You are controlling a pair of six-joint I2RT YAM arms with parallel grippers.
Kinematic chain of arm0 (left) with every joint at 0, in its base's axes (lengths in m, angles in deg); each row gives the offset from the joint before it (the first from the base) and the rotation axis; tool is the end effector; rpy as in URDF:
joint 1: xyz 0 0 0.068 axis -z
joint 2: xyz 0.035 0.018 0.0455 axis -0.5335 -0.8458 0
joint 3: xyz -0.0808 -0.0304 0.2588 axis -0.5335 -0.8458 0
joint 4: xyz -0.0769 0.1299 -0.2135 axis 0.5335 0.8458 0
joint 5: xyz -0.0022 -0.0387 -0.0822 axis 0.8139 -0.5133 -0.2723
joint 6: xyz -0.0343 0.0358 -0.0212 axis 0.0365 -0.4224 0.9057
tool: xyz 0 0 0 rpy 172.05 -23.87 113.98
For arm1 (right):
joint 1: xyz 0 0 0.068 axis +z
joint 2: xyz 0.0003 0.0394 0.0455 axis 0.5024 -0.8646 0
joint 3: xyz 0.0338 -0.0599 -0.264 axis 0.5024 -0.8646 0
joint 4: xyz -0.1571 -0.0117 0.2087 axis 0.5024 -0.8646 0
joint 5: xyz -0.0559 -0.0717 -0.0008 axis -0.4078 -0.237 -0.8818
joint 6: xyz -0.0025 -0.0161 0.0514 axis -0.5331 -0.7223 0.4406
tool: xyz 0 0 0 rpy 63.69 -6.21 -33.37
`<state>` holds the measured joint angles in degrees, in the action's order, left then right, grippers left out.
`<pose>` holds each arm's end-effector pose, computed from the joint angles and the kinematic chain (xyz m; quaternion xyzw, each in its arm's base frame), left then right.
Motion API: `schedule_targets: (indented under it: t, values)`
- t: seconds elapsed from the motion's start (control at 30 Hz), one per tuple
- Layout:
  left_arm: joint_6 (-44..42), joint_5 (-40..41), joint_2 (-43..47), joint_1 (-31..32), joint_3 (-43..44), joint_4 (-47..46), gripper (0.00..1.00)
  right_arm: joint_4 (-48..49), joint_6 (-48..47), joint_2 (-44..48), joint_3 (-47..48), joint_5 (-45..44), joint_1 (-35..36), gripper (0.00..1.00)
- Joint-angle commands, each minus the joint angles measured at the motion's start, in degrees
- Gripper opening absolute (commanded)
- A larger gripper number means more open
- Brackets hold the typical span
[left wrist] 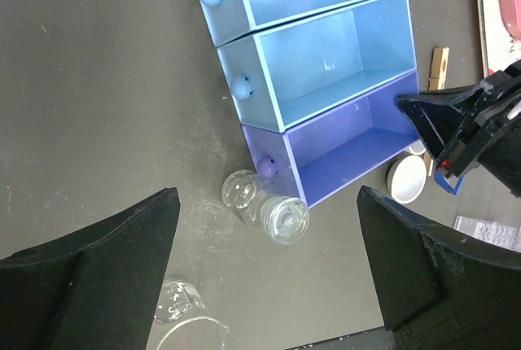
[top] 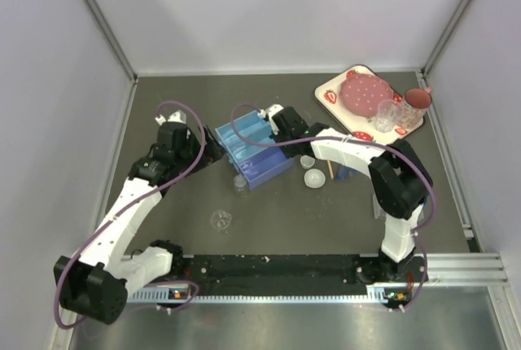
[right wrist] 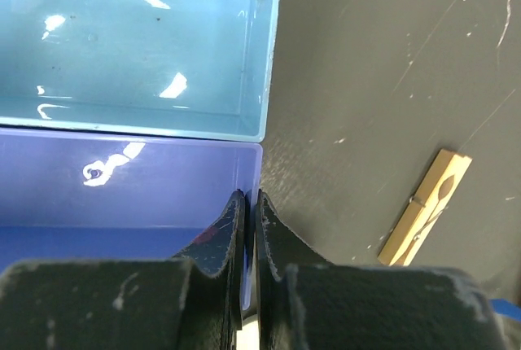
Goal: Organize the chemistry lab equipment
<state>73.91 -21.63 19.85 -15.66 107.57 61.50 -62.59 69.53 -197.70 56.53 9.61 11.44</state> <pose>0.2089 -0.0635 0.2920 -0.1864 0.8864 -0.2178 0.3636 0.3109 0.2668 0.2053 -0.3253 0.8832 0.0204 0.3372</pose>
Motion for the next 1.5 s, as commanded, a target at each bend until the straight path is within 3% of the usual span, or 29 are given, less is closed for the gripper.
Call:
schedule_targets:
  t: [0.0,0.43,0.87,1.23,1.27,1.3,1.33,1.4,1.47]
  values:
    - [-1.04,-0.75,1.72,-0.23,0.12,-0.24,0.95,-5.75,1.33,1.90,-4.98,1.45,2.87,0.00]
    - [-0.69,-2.15,3.92,-0.23,-1.46,0.29,0.95,-6.10,4.41,9.20,-11.84,-0.13,6.91,0.00]
    - [-1.83,-2.15,3.04,-0.23,-1.20,-0.15,0.95,-4.60,-0.50,-3.37,0.11,-1.63,2.44,0.00]
    - [-2.71,-3.38,3.22,-0.23,-1.37,-0.68,0.95,-6.98,-1.57,0.75,0.28,-1.45,-0.82,0.01]
    - [-2.98,-3.47,2.95,-0.23,-1.46,-0.68,0.94,-7.59,-0.95,1.11,0.72,-1.19,-0.91,0.06]
    - [-3.24,-3.64,2.95,-0.23,-1.46,-0.68,0.95,-8.90,-0.60,1.89,1.60,-1.02,-0.74,0.26]
    - [-3.50,-4.43,3.13,-0.32,-1.46,-0.85,0.95,-9.43,-0.42,2.34,2.04,-1.10,-0.56,0.36]
    - [-5.17,-5.49,3.39,-0.23,-1.63,-1.64,0.98,-10.66,-0.16,4.52,3.27,-1.72,0.05,0.51]
    - [-6.83,-6.89,3.92,-0.23,-1.63,-2.17,0.98,-11.37,-0.33,6.29,4.41,-3.29,1.54,0.56]
